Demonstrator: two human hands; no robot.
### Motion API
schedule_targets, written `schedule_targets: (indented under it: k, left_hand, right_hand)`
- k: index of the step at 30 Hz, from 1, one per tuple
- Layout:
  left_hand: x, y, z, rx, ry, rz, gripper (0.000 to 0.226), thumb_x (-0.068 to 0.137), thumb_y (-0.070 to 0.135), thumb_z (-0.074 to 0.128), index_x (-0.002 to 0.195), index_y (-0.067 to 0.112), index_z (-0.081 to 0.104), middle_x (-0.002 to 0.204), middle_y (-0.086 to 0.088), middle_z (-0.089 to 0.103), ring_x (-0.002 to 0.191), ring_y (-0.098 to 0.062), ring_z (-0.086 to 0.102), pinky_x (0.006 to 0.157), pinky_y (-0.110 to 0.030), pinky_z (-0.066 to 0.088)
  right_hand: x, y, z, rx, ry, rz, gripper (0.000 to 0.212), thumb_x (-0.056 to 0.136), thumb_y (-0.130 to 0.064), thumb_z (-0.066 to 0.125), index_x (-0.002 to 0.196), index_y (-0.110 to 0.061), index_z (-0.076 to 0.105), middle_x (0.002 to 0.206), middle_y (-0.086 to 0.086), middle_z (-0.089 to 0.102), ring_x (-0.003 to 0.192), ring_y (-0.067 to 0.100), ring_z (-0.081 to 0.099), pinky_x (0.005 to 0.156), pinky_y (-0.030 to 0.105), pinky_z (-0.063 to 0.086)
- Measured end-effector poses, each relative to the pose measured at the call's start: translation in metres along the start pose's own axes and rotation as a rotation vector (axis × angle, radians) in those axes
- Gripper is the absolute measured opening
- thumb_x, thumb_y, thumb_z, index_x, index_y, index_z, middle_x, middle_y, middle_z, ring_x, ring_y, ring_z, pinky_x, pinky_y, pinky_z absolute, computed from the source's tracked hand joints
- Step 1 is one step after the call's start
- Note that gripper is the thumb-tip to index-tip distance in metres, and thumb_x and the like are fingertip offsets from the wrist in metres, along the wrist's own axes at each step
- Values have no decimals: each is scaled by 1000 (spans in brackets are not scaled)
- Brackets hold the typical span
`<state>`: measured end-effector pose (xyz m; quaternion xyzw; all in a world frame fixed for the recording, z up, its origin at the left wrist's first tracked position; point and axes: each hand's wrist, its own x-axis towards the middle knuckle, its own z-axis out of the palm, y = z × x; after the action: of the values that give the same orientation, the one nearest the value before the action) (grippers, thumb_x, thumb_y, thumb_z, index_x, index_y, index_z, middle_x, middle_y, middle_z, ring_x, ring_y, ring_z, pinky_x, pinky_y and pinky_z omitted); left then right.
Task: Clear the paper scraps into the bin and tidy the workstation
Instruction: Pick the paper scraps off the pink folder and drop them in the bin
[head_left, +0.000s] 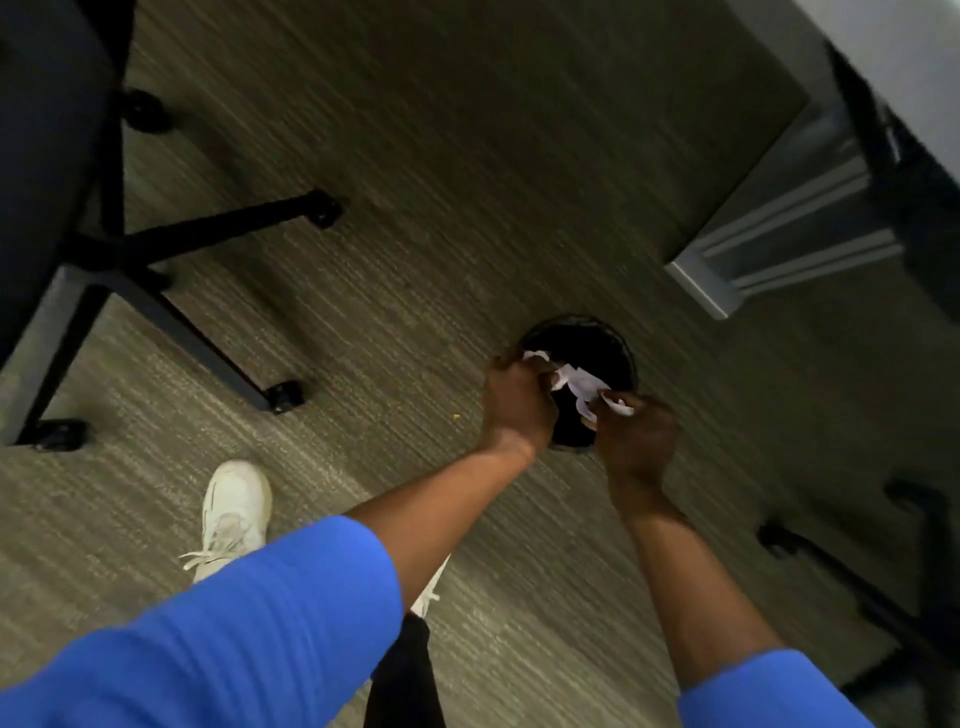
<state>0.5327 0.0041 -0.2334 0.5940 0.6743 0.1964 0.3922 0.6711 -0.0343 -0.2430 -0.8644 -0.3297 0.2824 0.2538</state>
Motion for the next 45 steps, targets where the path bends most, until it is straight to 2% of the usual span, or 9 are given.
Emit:
schedule_targets:
  k: [5,9,12,16,21,24,30,35,45]
  left_hand:
    - [6,-6,35,-134,-61,-135,15,91,5,69,96,2,83,103,-23,80,98,-39,76,84,-40,56]
    - [18,-21,61,-73,-110,-157,17,95,12,67,93,4,82,101,-22,80,98,-39,75,80,-40,54]
    - [29,-29,72,-94,-170,-233,18,97,14,66,109,6,78,115,-19,78,112,-35,73,92,-39,55]
    - [37,-33,82,-90,-278,-233,34,100,21,64,132,10,68,132,-17,71,125,-34,66,100,-40,54]
    - [36,-37,86,-184,-415,-221,55,101,9,55,155,17,49,151,-13,59,139,-31,56,107,-35,47]
    - [33,-37,86,-244,-456,-208,60,103,8,55,161,19,40,153,-12,57,137,-29,57,107,-37,50]
    - [24,-26,78,-146,-480,-154,47,104,6,45,150,13,53,153,-11,57,141,-29,53,107,-33,46]
    - [21,-29,65,-121,-445,-141,31,91,19,54,99,1,78,109,-18,78,108,-34,73,95,-46,58]
    - [7,-55,-30,273,-592,29,47,97,30,41,109,2,76,123,-18,74,117,-37,68,94,-38,54]
  right_hand:
    - [32,32,0,-121,3,13,21,83,-30,78,68,-16,77,62,-5,65,62,13,71,51,31,55]
    - [51,50,6,-187,0,56,19,80,-38,81,80,-19,80,78,2,79,71,23,78,64,35,63]
    - [53,40,7,-251,-26,83,16,87,-26,78,88,-10,80,91,17,79,86,33,76,72,28,49]
    - [54,34,14,-349,-90,73,27,89,-22,74,109,-5,76,112,22,76,107,40,73,88,41,57]
    - [58,49,20,-216,-131,66,42,69,-35,87,105,-16,77,105,12,78,94,34,75,80,42,61]
    - [76,87,32,-114,-133,43,61,59,-52,73,115,-30,70,112,4,78,93,32,78,81,51,65]
    - [66,75,23,-59,-127,28,68,55,-53,69,121,-34,66,116,4,77,96,30,78,79,51,66]
    - [50,68,20,-143,-131,1,55,66,-48,73,116,-26,70,108,5,76,88,29,77,79,52,64]
    - [-12,14,22,-91,-184,-21,18,85,-11,80,103,-12,74,101,10,78,92,27,76,87,51,62]
